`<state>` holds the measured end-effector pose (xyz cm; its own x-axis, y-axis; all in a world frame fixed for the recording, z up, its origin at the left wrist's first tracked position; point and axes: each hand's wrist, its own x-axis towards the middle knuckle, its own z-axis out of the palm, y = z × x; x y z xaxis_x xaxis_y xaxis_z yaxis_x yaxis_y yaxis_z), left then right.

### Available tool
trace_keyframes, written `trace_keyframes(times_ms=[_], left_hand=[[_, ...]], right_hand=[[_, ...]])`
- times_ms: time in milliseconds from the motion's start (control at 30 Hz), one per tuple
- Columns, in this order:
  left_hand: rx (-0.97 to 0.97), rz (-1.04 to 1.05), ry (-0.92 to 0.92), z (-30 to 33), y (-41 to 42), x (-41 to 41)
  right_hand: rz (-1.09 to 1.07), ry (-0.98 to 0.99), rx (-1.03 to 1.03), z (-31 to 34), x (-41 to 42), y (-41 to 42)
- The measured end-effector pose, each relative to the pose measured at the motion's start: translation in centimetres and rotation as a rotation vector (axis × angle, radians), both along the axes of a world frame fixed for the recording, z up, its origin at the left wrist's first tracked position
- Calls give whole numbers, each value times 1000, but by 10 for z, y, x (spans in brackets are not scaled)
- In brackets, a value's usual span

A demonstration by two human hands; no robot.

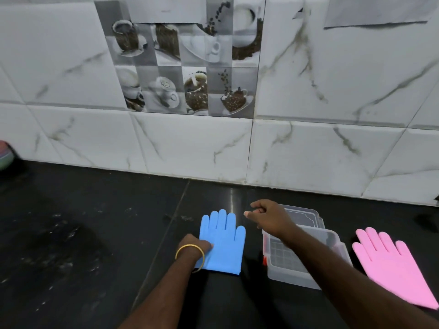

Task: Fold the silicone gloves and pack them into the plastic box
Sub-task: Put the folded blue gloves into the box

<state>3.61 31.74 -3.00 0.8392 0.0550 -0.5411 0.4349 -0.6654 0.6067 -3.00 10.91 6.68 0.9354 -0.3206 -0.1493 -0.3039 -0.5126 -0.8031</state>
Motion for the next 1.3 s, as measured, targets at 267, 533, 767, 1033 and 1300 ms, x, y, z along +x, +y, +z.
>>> trace_keyframes(times_ms=[267,533,767,1033,1300], left_hand=[[-546,90,208,34,-16,12],[-913,220,41,93,-49,13],[-1229,250,-29,126,-99,-10],[-1371,219,21,110,-138,-46],[-1408,168,540,84,-206,-101]], right_hand=[[127,278,150,8,-11,24],[245,581,698,4,-27,29],[-297,-272,1330,21,-9,14],[-492,-407,1271,49,-18,-34],[-383,-286,1293,71,-42,-63]])
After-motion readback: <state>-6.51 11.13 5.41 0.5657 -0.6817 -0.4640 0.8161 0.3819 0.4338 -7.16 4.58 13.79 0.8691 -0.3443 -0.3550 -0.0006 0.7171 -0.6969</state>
